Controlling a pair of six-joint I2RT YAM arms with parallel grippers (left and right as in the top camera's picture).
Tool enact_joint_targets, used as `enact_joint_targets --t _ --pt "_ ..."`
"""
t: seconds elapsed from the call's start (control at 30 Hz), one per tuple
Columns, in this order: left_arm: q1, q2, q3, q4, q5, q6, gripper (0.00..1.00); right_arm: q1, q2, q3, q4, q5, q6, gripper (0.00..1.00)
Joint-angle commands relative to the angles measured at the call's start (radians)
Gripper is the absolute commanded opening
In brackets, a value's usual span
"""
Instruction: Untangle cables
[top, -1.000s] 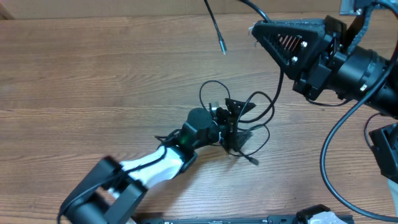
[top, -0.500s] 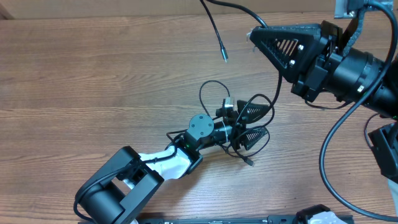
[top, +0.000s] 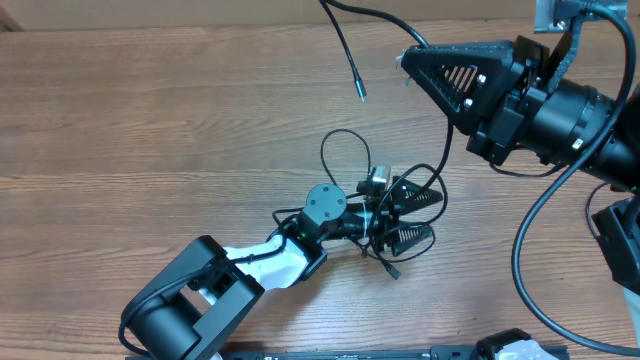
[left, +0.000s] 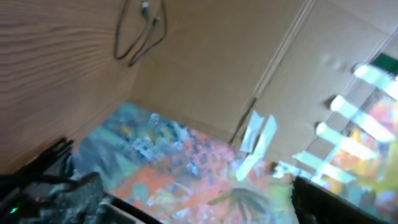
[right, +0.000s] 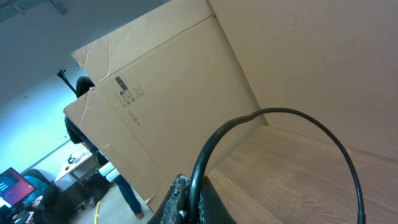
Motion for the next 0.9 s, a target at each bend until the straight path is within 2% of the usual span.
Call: enact_joint_targets --t 0.0,0.13,0.17,0.3,0.37,0.43,0.63,0.73,0.87 --pt "-0.004 0.011 0.013 -0.060 0.072 0.124 1.00 0.006 -0.016 0.018 0.003 -0.006 -0.009 0.04" --pt "-0.004 0.011 0.013 -0.257 0.039 0.120 0.96 0.006 -0.016 0.018 -0.002 -0.006 -0.009 0.04" --pt "-0.003 0.011 0.013 -0.318 0.037 0.103 1.00 0.006 -0.016 0.018 -0.005 -0.006 -0.009 0.04" --pt "0.024 0.011 0.013 -0.539 0.024 0.122 1.00 0.006 -0.016 0.018 -0.030 -0.006 -0.009 0.04" --pt "0.047 0.011 0.013 -0.589 0.025 0.114 1.00 0.006 -0.016 0.018 -0.040 -0.006 -0.009 0.04" --pt "0.069 0.011 0.013 -0.565 0.049 0.090 1.00 0.006 -0.016 0.018 -0.045 -0.006 -0.009 0.04" --pt "0.079 0.011 0.013 -0.357 0.132 -0.057 1.00 0.006 -0.016 0.018 -0.046 -0.006 -0.009 0.04" --pt "0.051 0.011 0.014 -0.294 0.122 -0.141 1.00 0.006 -0.016 0.018 -0.046 -0.006 -0.009 0.04" --pt "-0.002 0.011 0.015 -0.227 0.048 -0.141 1.00 0.006 -0.016 0.018 -0.047 -0.006 -0.009 0.04"
